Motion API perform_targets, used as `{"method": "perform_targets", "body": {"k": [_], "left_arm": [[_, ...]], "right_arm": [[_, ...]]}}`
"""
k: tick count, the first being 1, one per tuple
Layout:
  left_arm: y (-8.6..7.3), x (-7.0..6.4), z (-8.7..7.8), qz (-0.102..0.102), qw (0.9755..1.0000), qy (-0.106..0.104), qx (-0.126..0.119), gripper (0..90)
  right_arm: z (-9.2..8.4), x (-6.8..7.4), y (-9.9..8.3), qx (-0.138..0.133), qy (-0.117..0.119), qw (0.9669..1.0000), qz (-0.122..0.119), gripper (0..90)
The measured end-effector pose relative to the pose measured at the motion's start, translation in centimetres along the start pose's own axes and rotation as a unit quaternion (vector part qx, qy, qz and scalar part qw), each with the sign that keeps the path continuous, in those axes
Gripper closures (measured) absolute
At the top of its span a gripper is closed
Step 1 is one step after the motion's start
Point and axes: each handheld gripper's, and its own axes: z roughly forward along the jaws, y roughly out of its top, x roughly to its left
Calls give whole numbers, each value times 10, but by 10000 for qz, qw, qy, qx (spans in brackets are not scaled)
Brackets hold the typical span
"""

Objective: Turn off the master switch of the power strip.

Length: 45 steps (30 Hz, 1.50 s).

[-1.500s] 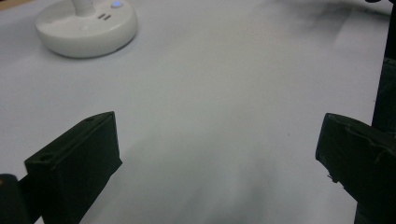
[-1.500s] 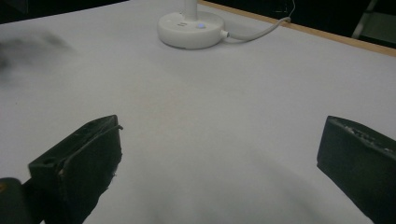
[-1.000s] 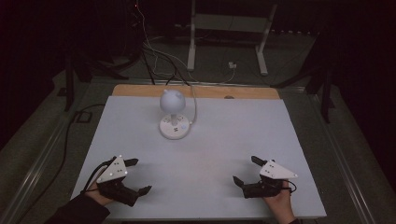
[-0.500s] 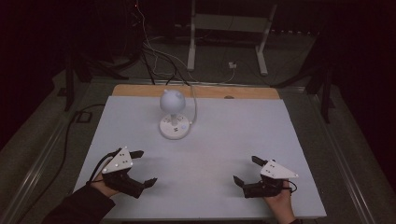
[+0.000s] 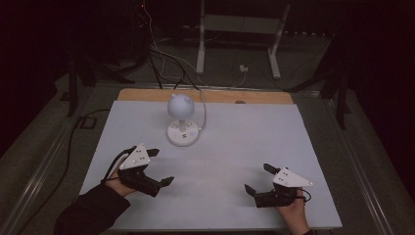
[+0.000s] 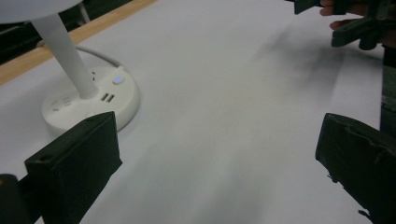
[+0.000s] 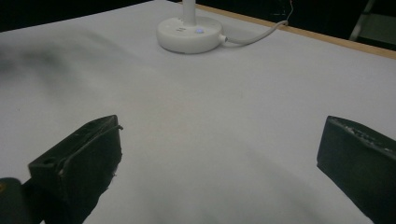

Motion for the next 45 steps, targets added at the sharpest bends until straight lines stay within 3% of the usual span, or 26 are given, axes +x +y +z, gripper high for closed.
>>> {"method": "perform_targets", "body": {"k": [9,15,28,45], "left_arm": [[16,3,18,-44,10000,68,-49,4],[26,8,32,-147,9996,232,-101,4],[37,17,59,-575,9947,818,-258,11],[46,17,102,-623,9913,1146,-181,14]], "right_arm": [[0,0,0,2,15,10000,25,0],[1,-1,0,6,30,10000,44,0],[1,-1,-1,6,57,10000,53,0],[1,-1,-1,8,104,9999,78,0]]}}
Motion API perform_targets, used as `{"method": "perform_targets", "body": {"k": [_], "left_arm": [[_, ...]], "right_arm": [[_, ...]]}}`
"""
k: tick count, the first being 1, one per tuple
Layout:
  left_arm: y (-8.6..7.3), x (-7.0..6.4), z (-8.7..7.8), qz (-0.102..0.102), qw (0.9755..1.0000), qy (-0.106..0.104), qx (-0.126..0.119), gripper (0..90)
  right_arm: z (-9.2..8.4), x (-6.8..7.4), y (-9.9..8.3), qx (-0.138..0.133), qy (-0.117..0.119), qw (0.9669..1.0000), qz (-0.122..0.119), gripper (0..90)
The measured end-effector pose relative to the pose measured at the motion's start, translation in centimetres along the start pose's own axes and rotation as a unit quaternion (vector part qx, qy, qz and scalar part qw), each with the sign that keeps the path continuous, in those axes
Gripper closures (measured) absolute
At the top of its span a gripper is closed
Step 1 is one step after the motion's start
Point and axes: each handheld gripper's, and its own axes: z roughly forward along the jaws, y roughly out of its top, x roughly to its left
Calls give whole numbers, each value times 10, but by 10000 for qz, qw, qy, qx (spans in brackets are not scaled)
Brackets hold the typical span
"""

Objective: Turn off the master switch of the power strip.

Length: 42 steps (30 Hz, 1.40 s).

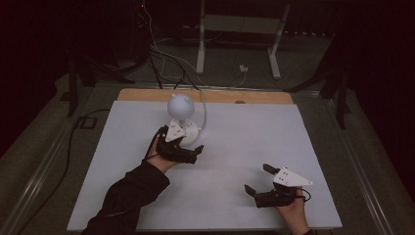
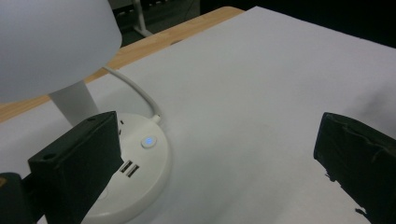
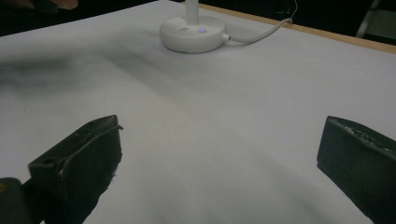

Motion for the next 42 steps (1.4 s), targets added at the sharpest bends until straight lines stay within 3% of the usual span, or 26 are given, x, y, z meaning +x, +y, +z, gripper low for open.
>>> {"method": "perform_targets", "body": {"k": [8,16,21,25,27,28,31,32,42], "left_arm": [[1,1,15,-156,9998,77,98,19],[-2,5,28,-152,9994,243,216,80],[-2,8,35,-143,9990,333,253,166],[-3,9,40,-82,9986,450,266,269],[-3,10,42,-67,9983,521,267,391],[-3,11,43,-118,9982,540,250,391],[-2,13,46,-108,9976,642,252,503],[-2,14,47,-82,9970,718,276,586],[-4,19,59,-155,9957,855,325,793]], "right_arm": [[0,0,0,-24,26,10000,-1,0],[-1,-1,1,-44,43,10000,19,0],[-1,-1,0,-42,44,10000,29,0],[0,-1,0,-40,46,10000,31,0],[0,-1,0,-47,56,10000,43,0],[0,-1,0,-47,56,10000,43,0],[0,-2,0,-45,66,9999,66,0],[0,-2,0,-46,74,9999,65,0],[-1,-3,0,-55,79,9999,73,0]]}}
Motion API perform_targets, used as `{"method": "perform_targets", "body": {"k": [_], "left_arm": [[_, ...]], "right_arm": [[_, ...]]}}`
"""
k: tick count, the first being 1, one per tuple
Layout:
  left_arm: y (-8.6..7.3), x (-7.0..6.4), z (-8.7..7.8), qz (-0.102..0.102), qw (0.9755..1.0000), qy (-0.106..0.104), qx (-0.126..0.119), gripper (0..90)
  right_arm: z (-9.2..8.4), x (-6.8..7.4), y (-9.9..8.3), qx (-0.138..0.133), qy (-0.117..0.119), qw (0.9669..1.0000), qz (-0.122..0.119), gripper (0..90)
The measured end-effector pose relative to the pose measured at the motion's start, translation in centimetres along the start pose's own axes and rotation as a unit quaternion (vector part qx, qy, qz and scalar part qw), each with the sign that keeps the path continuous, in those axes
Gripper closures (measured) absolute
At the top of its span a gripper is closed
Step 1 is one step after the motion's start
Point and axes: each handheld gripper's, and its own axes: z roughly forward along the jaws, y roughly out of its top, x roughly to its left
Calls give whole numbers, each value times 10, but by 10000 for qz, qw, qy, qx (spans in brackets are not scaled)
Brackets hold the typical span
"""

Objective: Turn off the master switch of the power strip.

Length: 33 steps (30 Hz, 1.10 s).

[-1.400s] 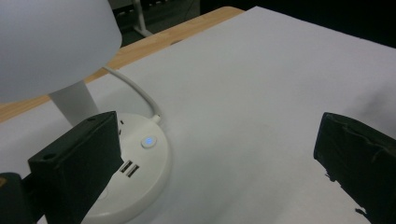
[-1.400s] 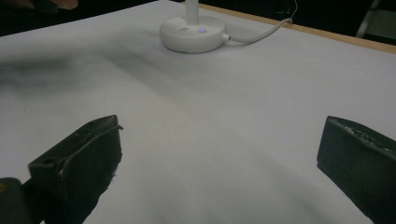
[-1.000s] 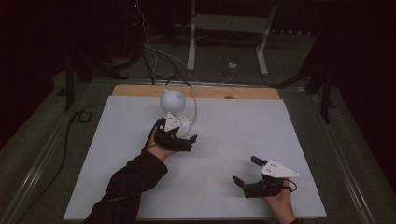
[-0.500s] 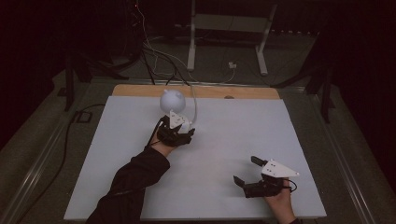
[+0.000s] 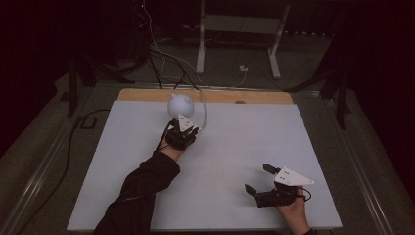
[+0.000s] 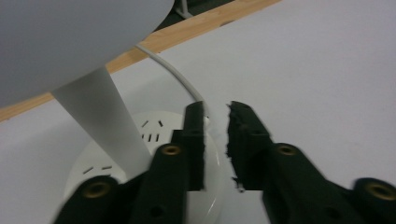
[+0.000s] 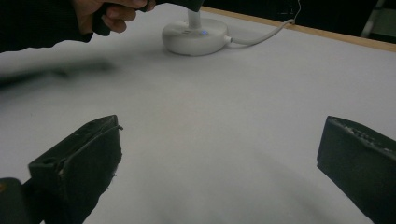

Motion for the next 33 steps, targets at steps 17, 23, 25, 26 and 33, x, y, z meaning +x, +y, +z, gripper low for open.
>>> {"method": "perform_targets", "body": {"k": [17,23,25,26,33], "left_arm": [[-8,-1,19,400,9984,202,343,900],[-11,-1,24,603,9969,290,413,900],[-11,-2,26,677,9962,355,415,900],[-12,-2,26,689,9961,344,424,900],[-14,-7,30,1044,9919,513,510,900]], "right_arm": [[0,0,0,-1,16,10000,15,0],[0,0,0,4,22,10000,20,0],[0,0,0,7,23,10000,22,0],[0,0,0,7,25,10000,24,0],[0,0,0,4,44,10000,18,0]]}}
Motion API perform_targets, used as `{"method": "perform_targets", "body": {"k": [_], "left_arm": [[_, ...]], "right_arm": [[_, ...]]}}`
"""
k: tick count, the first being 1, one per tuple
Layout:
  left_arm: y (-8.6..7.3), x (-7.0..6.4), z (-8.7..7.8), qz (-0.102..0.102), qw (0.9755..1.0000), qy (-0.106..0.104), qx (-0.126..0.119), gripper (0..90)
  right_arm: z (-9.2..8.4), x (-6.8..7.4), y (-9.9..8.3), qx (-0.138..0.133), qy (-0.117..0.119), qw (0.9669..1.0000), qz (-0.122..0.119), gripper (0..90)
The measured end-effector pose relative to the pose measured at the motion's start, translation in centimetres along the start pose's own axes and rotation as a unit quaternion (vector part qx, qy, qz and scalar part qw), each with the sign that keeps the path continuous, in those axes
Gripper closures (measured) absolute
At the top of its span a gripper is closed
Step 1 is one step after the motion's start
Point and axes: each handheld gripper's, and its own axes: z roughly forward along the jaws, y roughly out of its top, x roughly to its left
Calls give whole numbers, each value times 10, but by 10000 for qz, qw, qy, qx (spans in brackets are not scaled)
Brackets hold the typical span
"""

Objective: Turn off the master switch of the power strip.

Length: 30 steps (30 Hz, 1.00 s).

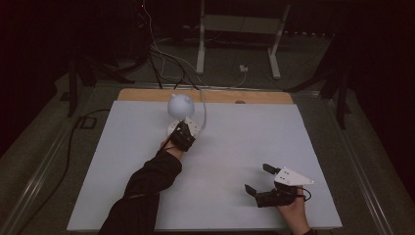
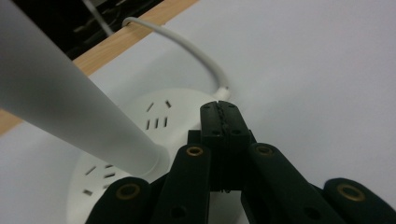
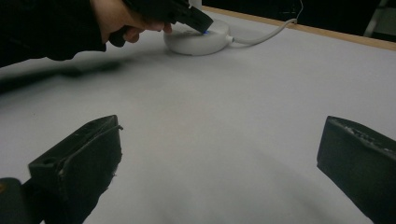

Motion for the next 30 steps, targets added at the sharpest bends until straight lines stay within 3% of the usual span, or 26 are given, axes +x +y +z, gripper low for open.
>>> {"method": "perform_targets", "body": {"k": [6,26,27,30], "left_arm": [[0,-2,1,207,9997,151,35,900],[4,2,3,304,9993,-98,207,900],[4,2,3,396,9989,-93,233,900],[6,3,4,404,9987,-144,290,900]], "right_arm": [[0,0,0,8,7,10000,-5,0],[1,1,-1,38,21,10000,21,0],[1,1,-1,41,23,10000,20,0],[1,1,-1,45,27,10000,22,0]]}}
